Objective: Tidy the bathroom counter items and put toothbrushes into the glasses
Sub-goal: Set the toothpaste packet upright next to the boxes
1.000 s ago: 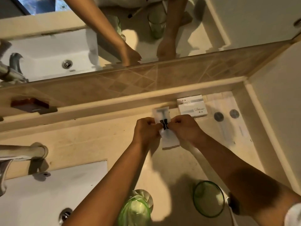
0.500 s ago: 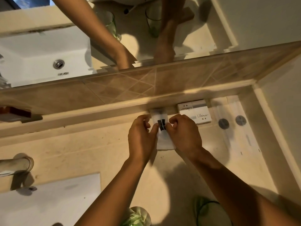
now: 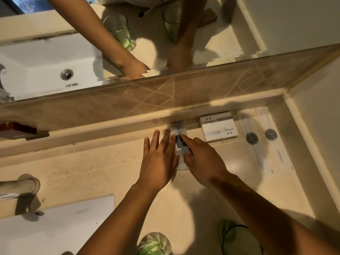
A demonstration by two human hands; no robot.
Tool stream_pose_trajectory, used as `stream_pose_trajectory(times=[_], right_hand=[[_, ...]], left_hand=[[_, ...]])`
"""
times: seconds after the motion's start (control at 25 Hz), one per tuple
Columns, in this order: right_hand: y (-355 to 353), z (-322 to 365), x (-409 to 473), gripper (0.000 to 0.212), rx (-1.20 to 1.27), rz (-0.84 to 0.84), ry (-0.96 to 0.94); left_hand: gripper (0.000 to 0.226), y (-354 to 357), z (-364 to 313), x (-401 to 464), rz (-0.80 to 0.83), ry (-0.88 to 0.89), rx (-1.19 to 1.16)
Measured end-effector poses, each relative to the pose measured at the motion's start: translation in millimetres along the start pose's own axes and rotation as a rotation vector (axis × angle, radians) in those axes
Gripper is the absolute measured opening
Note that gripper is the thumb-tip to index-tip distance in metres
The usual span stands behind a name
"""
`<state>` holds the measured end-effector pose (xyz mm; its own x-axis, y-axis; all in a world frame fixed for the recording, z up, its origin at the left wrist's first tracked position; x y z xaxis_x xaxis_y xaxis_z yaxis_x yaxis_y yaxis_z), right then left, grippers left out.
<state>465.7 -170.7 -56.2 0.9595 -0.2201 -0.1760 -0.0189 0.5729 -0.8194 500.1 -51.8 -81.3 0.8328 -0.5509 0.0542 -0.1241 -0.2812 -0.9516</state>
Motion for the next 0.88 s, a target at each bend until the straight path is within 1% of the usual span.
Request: stream_pose_trajectory(times=[0.36, 0.48, 0.56, 0.64, 0.72, 0.8, 0.88], right_hand=[[3, -9, 3, 0.055, 0.001, -0.036, 0.024], [-3, -9, -2, 0.056, 0.035, -0.055, 0.046], [-12, -17, -10, 0.053, 0.073, -0.104, 0.09], [-16, -26, -25, 0.05, 0.128, -0.114, 0.122], [-28, -32, -46, 0.047, 0.19, -0.159, 0.132], [-44, -39, -64, 0.043, 0.17, -0.227, 0.136], [-64, -47, -100, 0.04, 0.149, -0.267, 0.146]], left_hand=[[0.06, 4, 0, 3, 0.013, -0.035, -0.001], [0.062, -4, 0, 1, 0.007, -0.063, -0.005], [0.061, -12, -2, -6, 0.017, -0.074, -0.025], [0.06, -24, -7, -13, 0.013, -0.096, -0.054], [0.061, -39, -26, -21, 0.039, -0.08, -0.134], [0.061, -52, -48, -29, 0.047, -0.032, -0.203], [0.054, -73, -81, -45, 0.02, 0.032, -0.263]])
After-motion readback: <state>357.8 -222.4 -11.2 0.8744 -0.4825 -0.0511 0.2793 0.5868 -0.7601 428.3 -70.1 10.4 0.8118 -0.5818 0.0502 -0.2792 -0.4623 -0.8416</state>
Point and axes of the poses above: each hand's wrist, its own x-axis towards the middle knuckle, its own y-axis out of the palm, z = x × y, the point moved 9 cm from there along x, towards the middle knuckle, and after that the axes turned 10 degrees about -z, right-handed, at the moved point
